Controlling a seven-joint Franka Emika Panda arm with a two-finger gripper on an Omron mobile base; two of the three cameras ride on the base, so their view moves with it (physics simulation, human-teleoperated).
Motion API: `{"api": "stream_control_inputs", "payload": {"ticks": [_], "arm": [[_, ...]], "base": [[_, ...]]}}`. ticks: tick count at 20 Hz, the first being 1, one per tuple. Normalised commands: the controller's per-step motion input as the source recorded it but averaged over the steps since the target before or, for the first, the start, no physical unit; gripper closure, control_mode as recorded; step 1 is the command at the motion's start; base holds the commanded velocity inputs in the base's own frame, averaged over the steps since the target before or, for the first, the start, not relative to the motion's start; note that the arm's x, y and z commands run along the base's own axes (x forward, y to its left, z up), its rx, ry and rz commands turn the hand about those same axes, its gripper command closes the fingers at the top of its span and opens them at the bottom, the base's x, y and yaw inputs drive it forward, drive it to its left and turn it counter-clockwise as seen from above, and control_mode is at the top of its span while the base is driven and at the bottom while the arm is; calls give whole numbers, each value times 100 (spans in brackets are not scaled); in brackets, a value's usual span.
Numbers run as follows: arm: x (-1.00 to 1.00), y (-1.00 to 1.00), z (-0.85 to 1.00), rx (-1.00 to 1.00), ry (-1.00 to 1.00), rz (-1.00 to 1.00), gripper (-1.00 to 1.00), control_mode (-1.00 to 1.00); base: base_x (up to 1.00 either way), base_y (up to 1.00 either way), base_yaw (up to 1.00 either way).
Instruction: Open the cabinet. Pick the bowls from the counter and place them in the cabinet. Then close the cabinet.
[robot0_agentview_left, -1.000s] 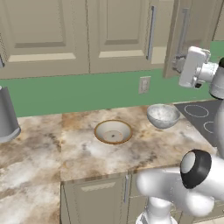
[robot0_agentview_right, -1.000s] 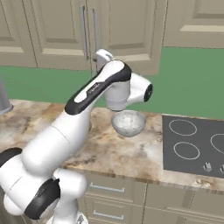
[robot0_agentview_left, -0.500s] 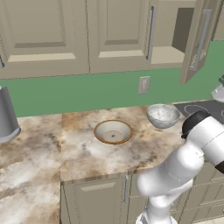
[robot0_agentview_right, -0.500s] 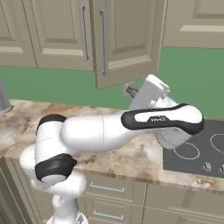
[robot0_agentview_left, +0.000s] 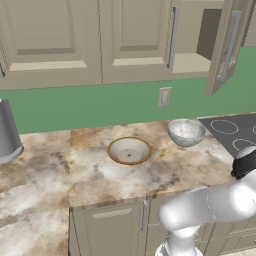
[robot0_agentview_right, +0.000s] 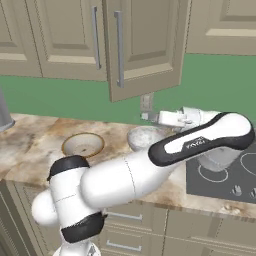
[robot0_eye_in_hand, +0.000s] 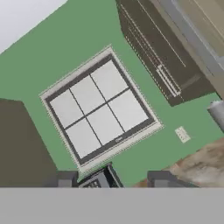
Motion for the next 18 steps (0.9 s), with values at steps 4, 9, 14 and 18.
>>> {"api": "stream_control_inputs", "payload": {"ticks": [4,9,14,18], "arm": [[-74,100,16,-29,-58,-30,-100,-100],[-58,98,0,-22,-45,-40,-100,-100],[-55,61,0,-7,-41,-66,-100,-100],[-41,61,-1,0,-35,-74,-100,-100]], "base": [[0,0,0],[0,0,0],[0,0,0],[0,0,0]]}}
